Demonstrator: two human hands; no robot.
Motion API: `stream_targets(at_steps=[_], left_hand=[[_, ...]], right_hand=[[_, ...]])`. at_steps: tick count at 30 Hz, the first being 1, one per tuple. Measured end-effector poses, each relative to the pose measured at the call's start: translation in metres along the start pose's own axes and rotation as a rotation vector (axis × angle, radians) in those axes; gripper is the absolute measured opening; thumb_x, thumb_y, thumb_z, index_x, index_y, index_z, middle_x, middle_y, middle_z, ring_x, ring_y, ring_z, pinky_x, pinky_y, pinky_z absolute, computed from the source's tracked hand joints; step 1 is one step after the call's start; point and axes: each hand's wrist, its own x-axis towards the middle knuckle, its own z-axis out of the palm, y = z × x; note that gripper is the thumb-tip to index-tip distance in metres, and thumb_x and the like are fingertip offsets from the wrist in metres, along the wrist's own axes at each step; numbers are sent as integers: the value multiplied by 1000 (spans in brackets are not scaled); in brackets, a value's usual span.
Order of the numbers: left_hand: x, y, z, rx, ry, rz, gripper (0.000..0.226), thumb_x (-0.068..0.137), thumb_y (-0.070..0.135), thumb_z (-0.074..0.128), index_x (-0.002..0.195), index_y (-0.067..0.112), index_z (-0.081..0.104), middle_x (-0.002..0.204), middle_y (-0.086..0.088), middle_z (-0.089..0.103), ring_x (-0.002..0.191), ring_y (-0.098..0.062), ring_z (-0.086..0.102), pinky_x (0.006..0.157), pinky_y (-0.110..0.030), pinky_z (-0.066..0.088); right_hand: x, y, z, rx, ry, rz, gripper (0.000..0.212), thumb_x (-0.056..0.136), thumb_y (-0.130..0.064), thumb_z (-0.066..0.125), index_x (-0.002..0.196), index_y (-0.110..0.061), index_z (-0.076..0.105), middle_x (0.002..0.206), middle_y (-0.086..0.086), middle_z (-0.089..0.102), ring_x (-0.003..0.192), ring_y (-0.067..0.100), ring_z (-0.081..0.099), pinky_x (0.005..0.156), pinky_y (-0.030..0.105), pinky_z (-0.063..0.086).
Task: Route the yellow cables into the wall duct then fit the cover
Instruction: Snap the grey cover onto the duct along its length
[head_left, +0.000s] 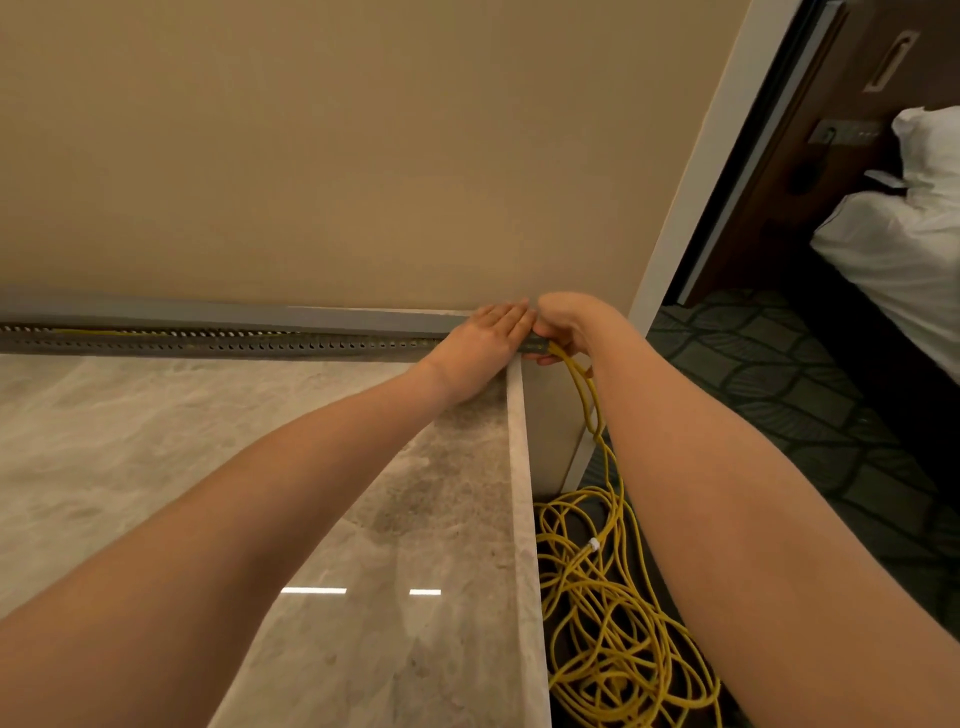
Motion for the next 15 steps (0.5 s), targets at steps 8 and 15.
stream_targets(at_steps=[8, 15], left_hand=[[-4, -6, -8, -91, -60, 21, 67, 91, 7, 41, 151, 4, 12, 151, -14, 29, 139, -30, 30, 116, -34, 20], [-5, -27, -11, -326, -85, -103, 51, 97, 31, 42, 145, 17, 32, 145, -8, 45, 129, -29, 46, 103, -37, 40]], right_hand=[[-15, 7, -12, 123, -85, -22, 37, 101, -9, 24, 73, -13, 48, 74, 1, 52, 61, 10, 51, 34, 16, 37], [-13, 13, -13, 306, -115, 55, 25, 99, -21, 32, 114, -14, 52, 116, 9, 61, 90, 19, 58, 97, 51, 40]])
